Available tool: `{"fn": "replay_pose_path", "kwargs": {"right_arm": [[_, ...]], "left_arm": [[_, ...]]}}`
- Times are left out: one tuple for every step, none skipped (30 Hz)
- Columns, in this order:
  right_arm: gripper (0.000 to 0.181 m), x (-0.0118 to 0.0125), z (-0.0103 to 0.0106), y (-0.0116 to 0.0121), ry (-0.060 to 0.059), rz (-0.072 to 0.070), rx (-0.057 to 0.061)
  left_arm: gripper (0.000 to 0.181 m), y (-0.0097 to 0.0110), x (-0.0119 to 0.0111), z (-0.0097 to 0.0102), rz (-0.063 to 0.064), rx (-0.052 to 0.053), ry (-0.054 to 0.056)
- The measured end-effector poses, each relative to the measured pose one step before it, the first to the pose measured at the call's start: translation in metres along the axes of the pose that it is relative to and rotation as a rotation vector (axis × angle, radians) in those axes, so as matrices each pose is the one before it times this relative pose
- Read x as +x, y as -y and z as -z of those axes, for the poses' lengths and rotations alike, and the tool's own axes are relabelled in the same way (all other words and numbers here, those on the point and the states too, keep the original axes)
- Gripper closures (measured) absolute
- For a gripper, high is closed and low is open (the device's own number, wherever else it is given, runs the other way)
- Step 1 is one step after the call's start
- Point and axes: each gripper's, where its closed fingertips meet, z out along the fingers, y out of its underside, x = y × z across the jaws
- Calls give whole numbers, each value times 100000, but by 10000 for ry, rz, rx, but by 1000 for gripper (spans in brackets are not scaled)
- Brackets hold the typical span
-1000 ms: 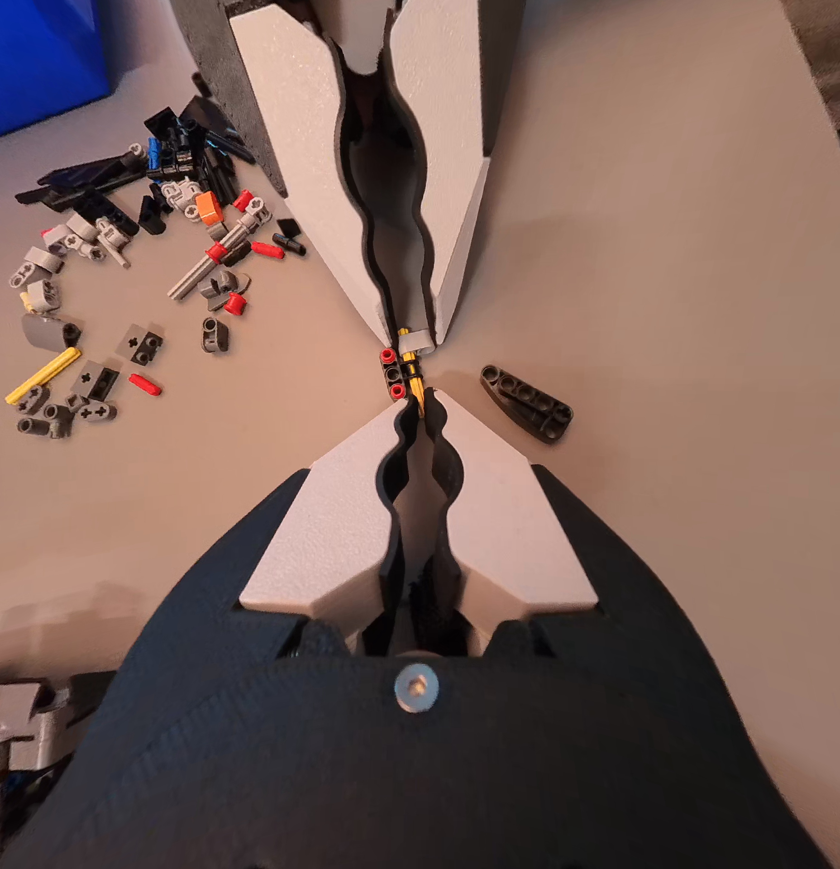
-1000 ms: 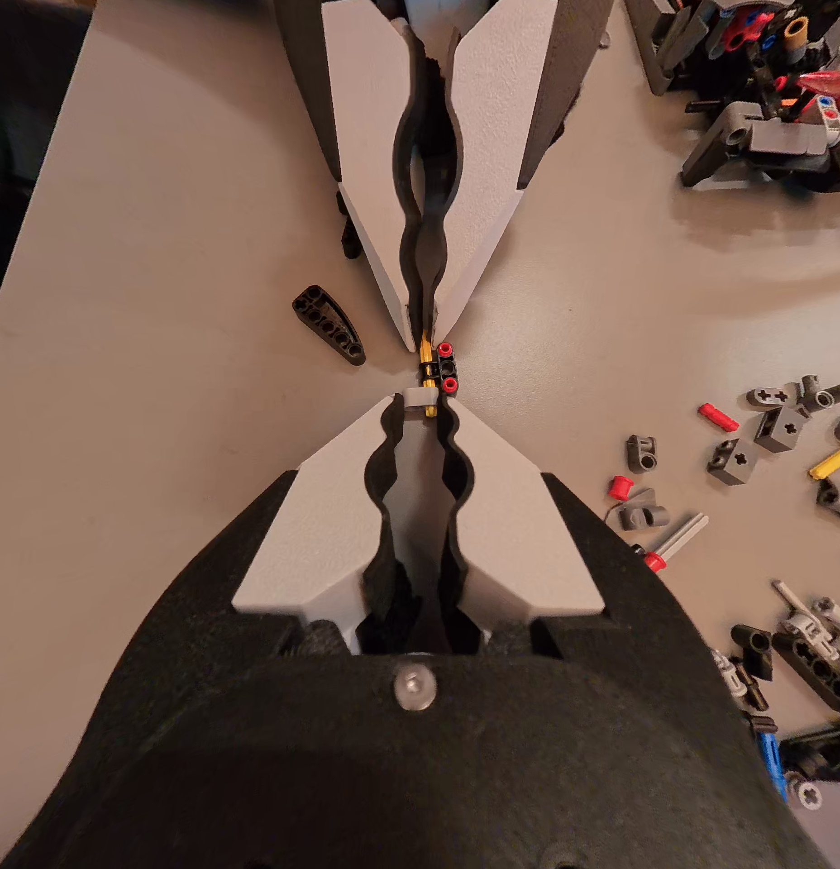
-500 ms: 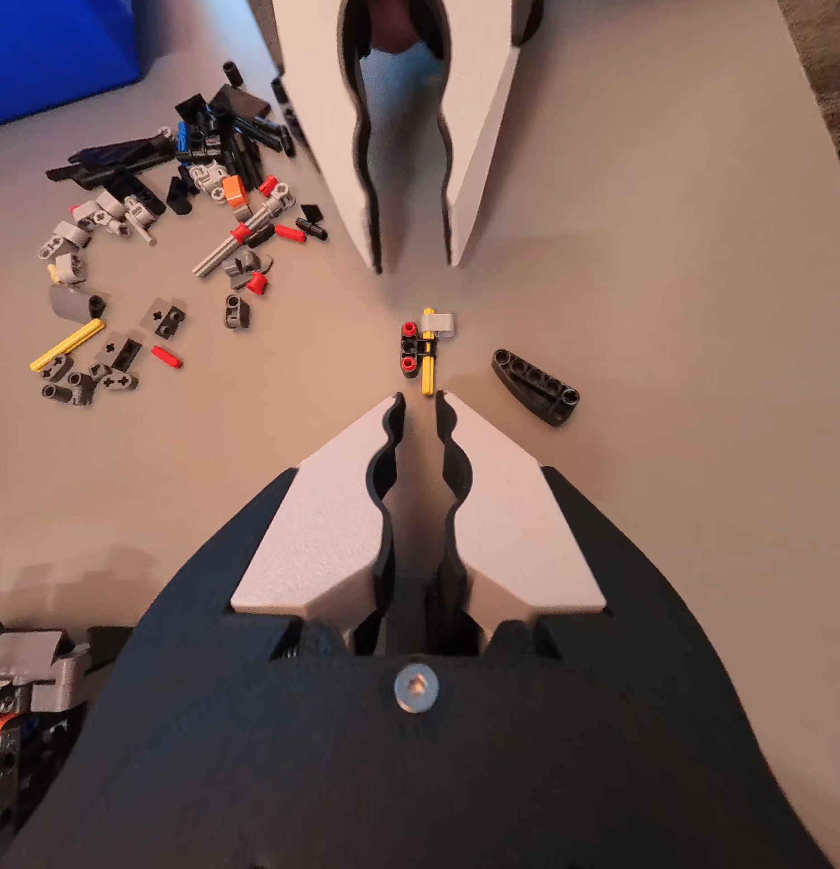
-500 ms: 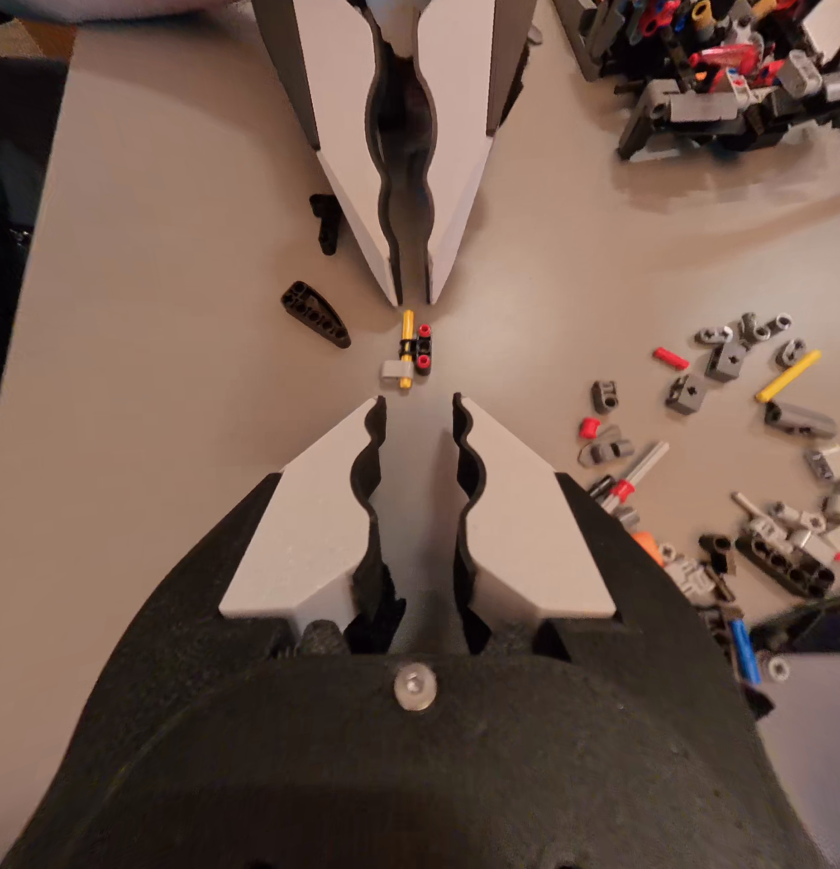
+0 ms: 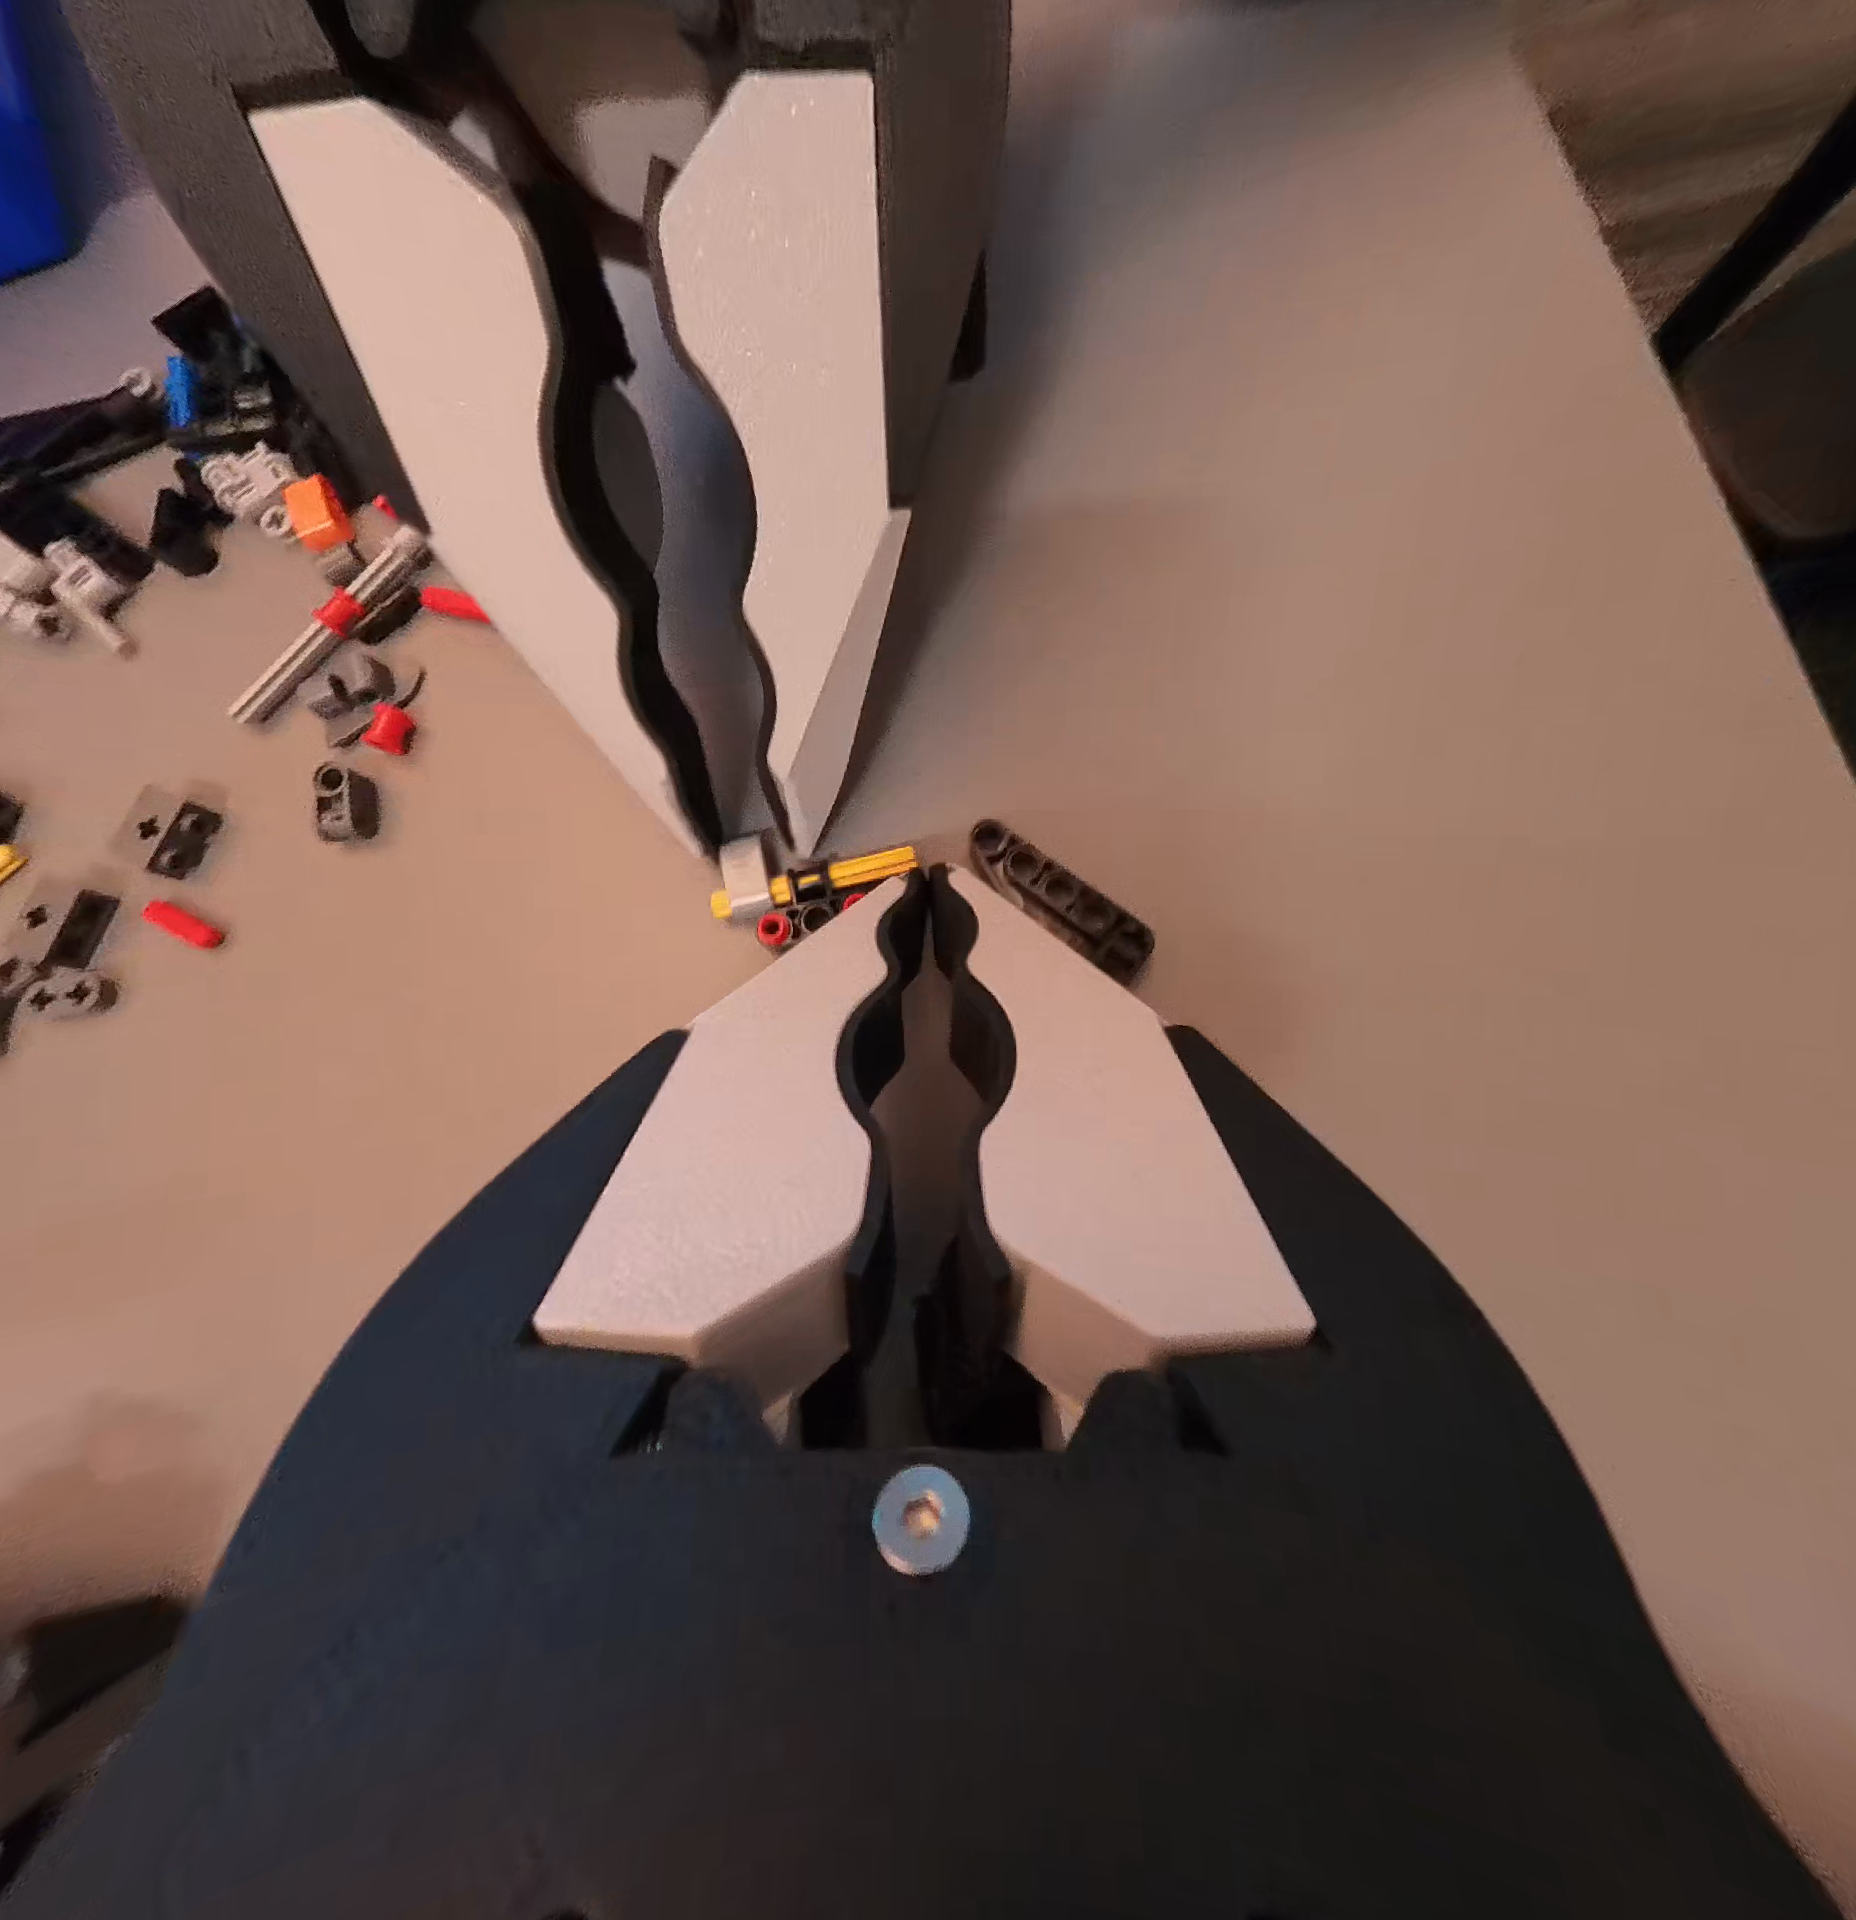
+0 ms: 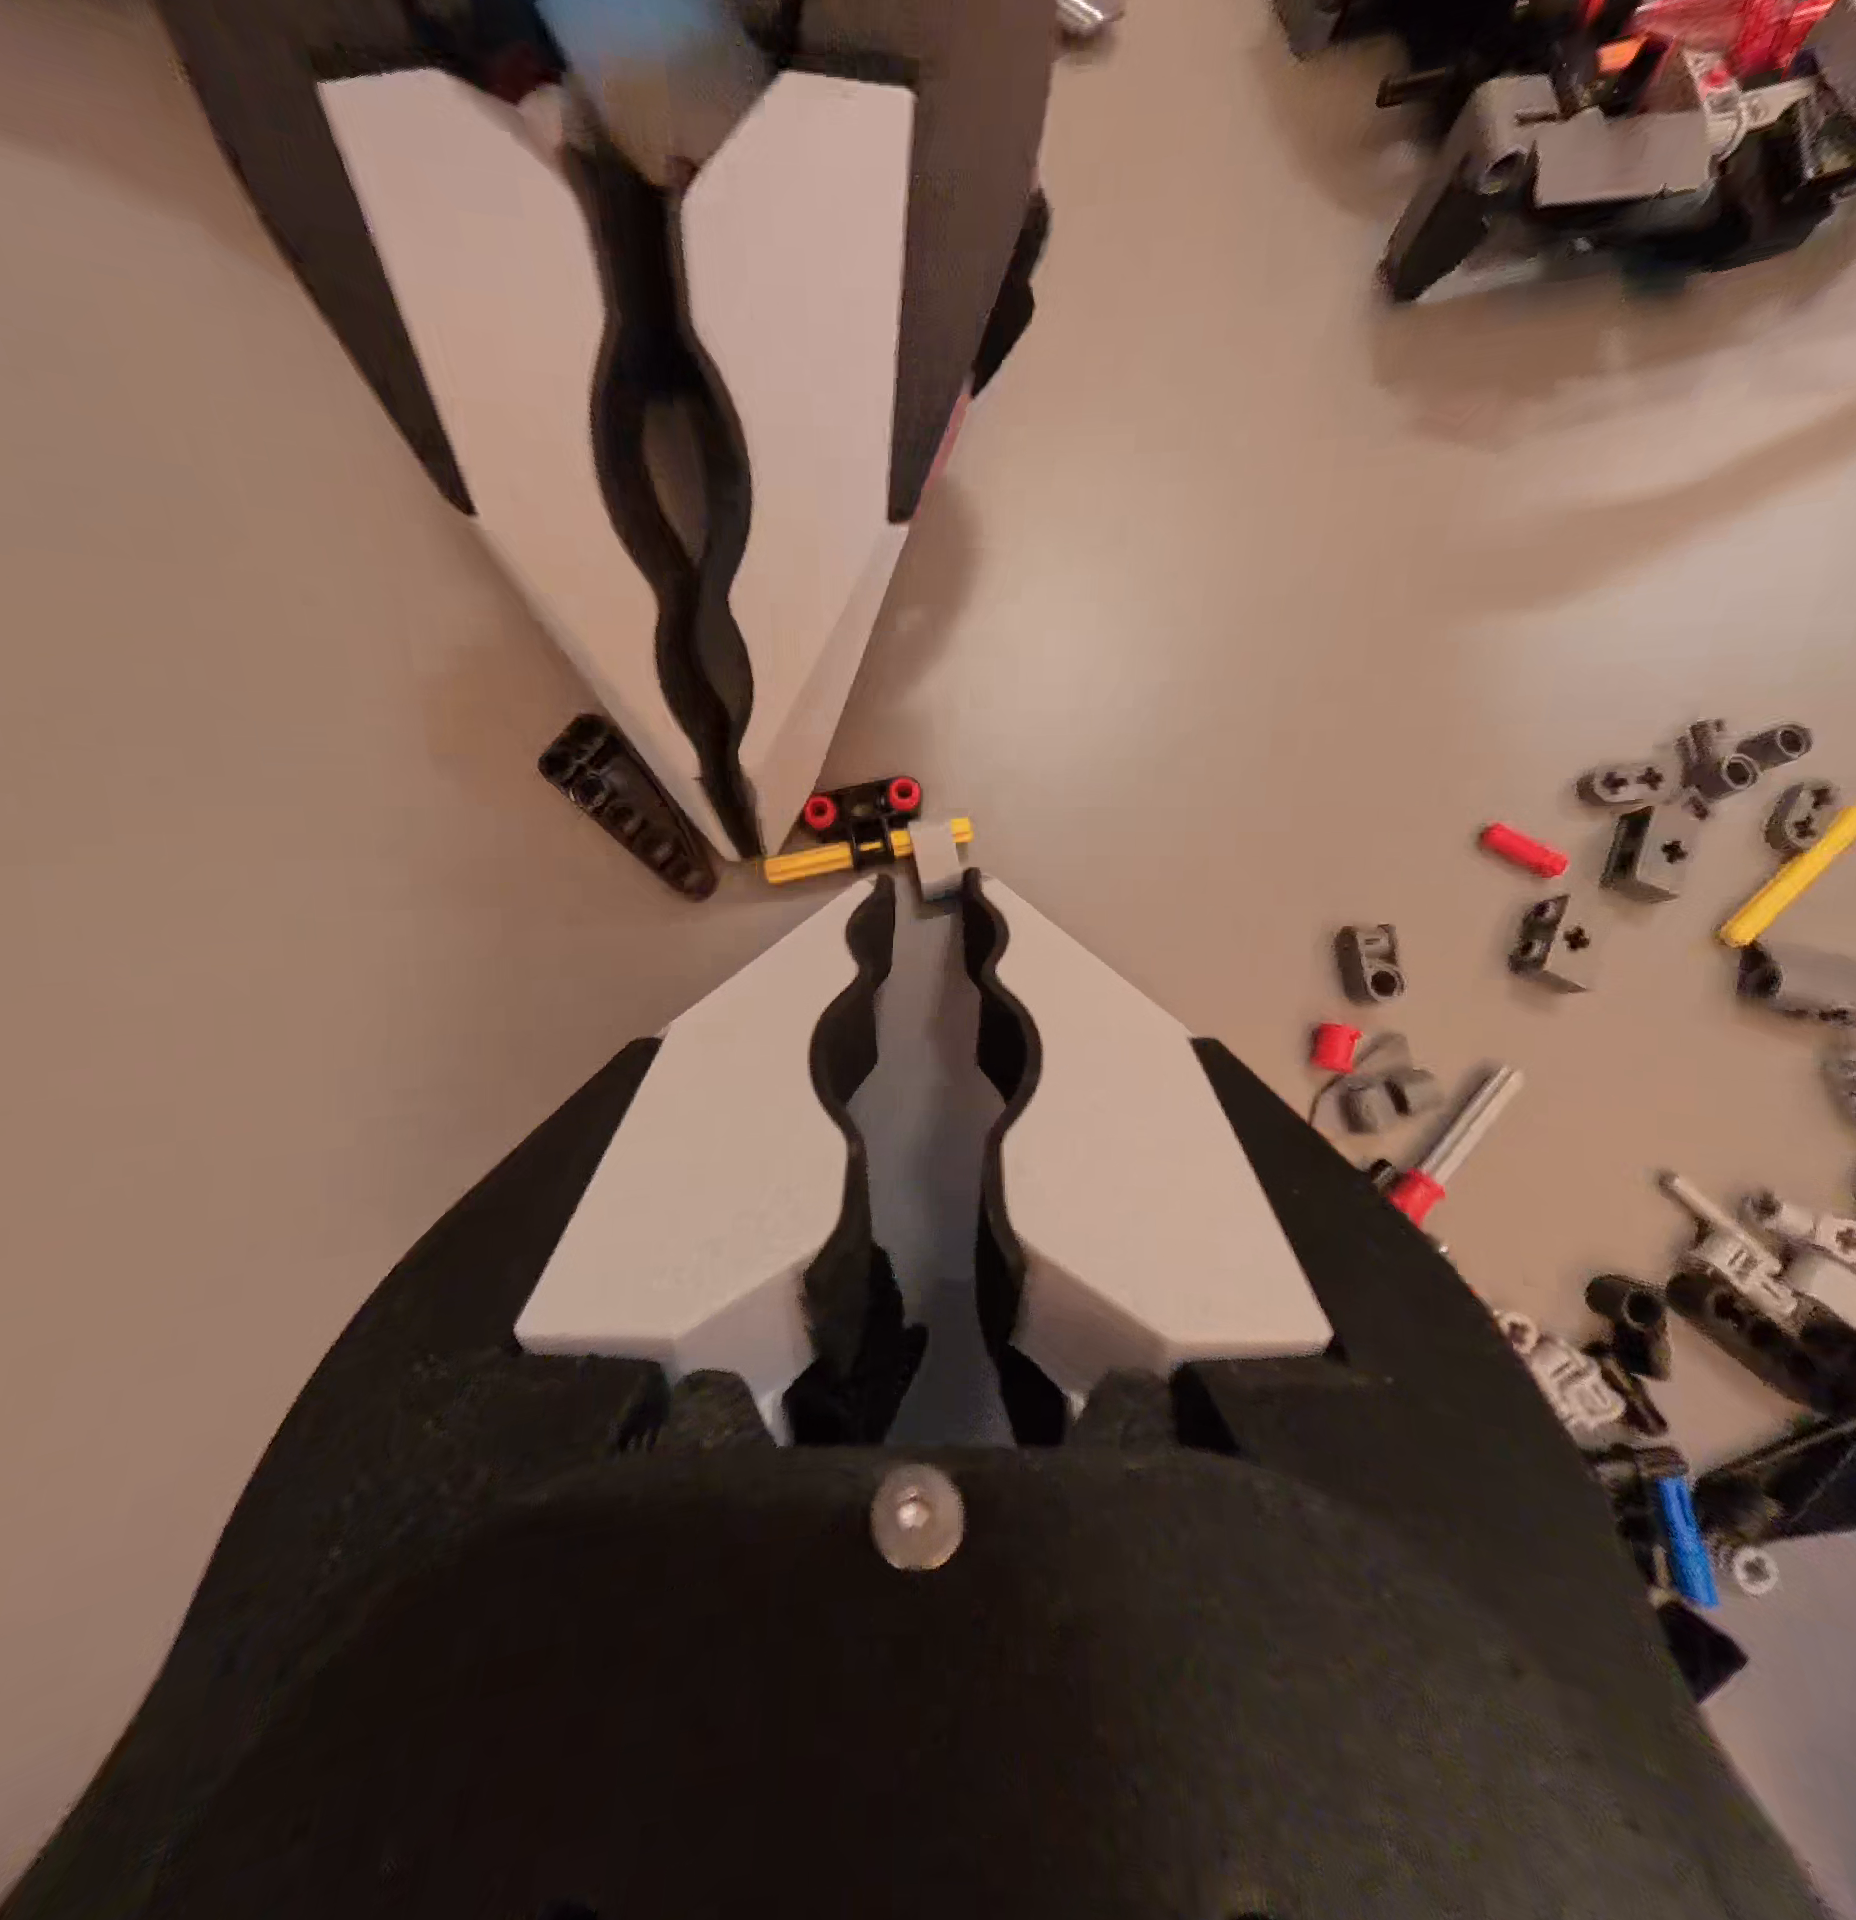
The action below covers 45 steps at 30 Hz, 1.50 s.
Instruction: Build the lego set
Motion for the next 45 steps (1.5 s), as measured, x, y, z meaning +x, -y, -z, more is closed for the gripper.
{"fn": "replay_pose_path", "kwargs": {"right_arm": [[171, 256, 183, -149, -91, 34, -182], [170, 456, 328, -144, -257, 7, -87], [169, 216, 455, -29, -127, -72, 56], [169, 24, 544, 63, -11, -97, 177], [170, 116, 576, 39, -88, -109, 196], [170, 257, 559, -150, -148, -153, 88], [169, 243, 540, -315, -142, -141, -33], [168, 306, 525, -375, -204, -88, -69], [168, 387, 538, -335, -251, -78, -46], [167, 361, 564, -298, -215, -104, -18], [167, 333, 564, -225, -198, -100, 30], [167, 338, 569, -76, -206, -97, 101], [167, 309, 512, 84, -189, -114, 168], [168, 150, 385, 152, -97, -122, 196], [168, -50, 241, 132, 21, -96, 174], [168, -124, 102, 37, 49, -45, 123], [168, -60, -19, -67, -15, 3, 58], [168, 25, -89, -174, -54, -2, -3], [168, 39, -128, -190, -20, -57, -19], [168, 58, -147, -133, -11, -66, 3], [168, 147, -139, -88, -55, -44, 1], [168, 223, -101, -81, -95, -32, -33], [169, 303, -72, -57, -119, -21, -50], [168, 335, -47, -17, -116, -18, -50], [168, 487, -31, -2, -174, -34, -67], [168, 724, -42, -7, -292, -37, -111], [168, 780, -81, 24, -312, -6, -135], [166, 653, -105, 147, -231, 40, -98], [165, 635, -125, 272, -216, 86, -55], [163, 787, -181, 258, -289, 68, -85], [162, 791, -274, 160, -269, 1, -167], [162, 636, -372, 90, -156, -40, -228], [162, 583, -406, 121, -139, -1, -193], [162, 598, -338, 119, -153, 39, -160], [163, 606, -271, 37, -133, 23, -192], [163, 685, -191, 112, -165, -10, -132], [163, 564, -144, 328, -102, -68, -5], [163, 248, -180, 433, 73, -104, 10], [163, 210, -222, 344, 52, -50, -78], [162, 317, -263, 244, -66, 76, -141], [163, 122, -288, 224, 50, 147, -144], [163, -206, -335, 189, 244, 140, -194], [161, -40, -348, 140, 128, 135, -258], [159, 49, -391, 184, 49, 236, -249], [161, 11, -408, 345, 53, 349, -147]], "left_arm": [[180, -341, -411, 358, 30, -181, 223], [181, -13, -597, 566, 31, 159, 296], [180, 240, -56, 655, 174, 351, -117], [178, 282, 118, 603, 195, 339, -206], [177, 38, -407, 457, 86, 134, 196], [177, -181, -443, 276, 6, -66, 242], [175, -41, -216, 125, 15, 1, 89], [173, 167, -155, 7, 21, 109, 80], [169, 110, -172, -157, -25, 46, 126], [164, -135, 0, -300, -105, -124, 53], [161, -188, -165, -333, -105, -162, 185], [159, -125, 33, -305, -90, -108, 55], [155, -90, 155, -279, -34, -69, -64], [150, -29, -95, -247, 7, -22, 79], [147, 36, -104, -220, -8, 21, 87], [147, -24, 285, -164, -52, -8, -158], [148, 5, 125, -109, -56, 10, -45], [150, -4, -87, -84, -18, -2, 58], [153, -78, 90, -87, 4, -44, -78], [157, 9, 103, -49, -19, 19, -67], [159, 42, -23, -82, -35, 35, 28], [159, 44, 18, -86, -14, 19, -3], [160, 27, 13, -27, 12, 8, -22], [160, -18, -57, 6, -29, -19, 31], [160, -45, -168, 23, -20, -31, 103], [160, -55, -77, 28, 45, -13, 11], [160, -45, -5, 59, 44, 4, -45], [160, -89, -110, 61, -6, -11, 45], [160, -135, -238, 96, 30, -47, 103], [160, -164, -241, 127, 74, -62, 77], [160, -153, -170, 117, 44, -30, 38], [160, -118, -144, 86, 30, 4, 43], [160, -74, -77, 54, 47, 17, 13], [160, -46, -45, 34, 35, 3, -1], [160, -46, -54, 26, -7, -5, 26], [159, -31, -41, -5, -5, -12, 29], [159, -82, -29, -34, -4, -41, 15], [159, -135, -9, -71, -8, -69, 1], [159, 37, -11, -33, 25, 37, -6], [159, 12, 1, -5, 13, 18, -14], [159, 4, 1, -2, -5, 24, -6], [159, 0, 2, 3, 4, 27, -8], [159, -1, 2, -3, 19, 25, -16], [159, -6, -5, -4, 14, 16, -15], [159, 2, 8, 3, -1, 6, -5]]}}
